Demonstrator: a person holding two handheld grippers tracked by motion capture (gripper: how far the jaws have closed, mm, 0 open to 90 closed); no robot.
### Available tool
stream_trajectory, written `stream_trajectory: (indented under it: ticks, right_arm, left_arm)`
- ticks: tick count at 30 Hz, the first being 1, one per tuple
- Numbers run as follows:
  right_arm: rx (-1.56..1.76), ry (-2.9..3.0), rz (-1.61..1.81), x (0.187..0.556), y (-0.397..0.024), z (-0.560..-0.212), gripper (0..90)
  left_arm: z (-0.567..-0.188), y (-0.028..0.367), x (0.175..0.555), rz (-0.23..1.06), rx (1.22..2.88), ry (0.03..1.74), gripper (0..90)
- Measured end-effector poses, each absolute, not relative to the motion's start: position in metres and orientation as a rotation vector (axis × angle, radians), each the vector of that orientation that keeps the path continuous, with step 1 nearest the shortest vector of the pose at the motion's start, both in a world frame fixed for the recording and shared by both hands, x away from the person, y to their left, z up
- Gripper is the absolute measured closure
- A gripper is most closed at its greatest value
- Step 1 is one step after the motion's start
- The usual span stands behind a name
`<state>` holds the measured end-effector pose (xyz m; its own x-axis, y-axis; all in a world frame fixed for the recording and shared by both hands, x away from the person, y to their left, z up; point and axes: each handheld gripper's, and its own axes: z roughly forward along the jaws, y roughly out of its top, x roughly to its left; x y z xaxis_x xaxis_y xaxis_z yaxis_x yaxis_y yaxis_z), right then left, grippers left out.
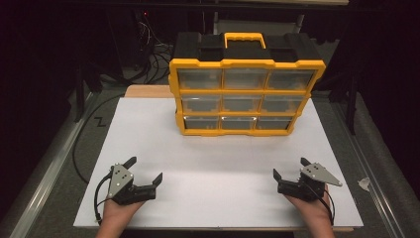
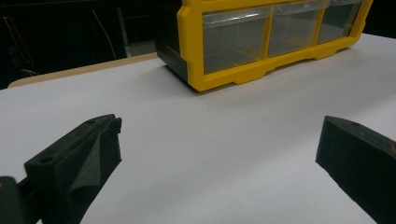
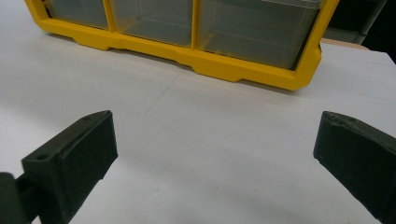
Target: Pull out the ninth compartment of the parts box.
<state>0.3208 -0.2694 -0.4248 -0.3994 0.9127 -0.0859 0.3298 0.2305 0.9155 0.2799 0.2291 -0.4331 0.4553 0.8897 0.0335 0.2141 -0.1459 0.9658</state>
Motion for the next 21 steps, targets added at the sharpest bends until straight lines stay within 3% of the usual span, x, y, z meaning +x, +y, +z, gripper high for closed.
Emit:
stream_trajectory:
  ticks: [21]
  right_arm:
    - [1.157,1.86,1.112,0.352,-0.261,-0.426,0.7]
  left_arm:
    - [-0.434,0.23,0.281,0.771,1.634,0.988,0.1]
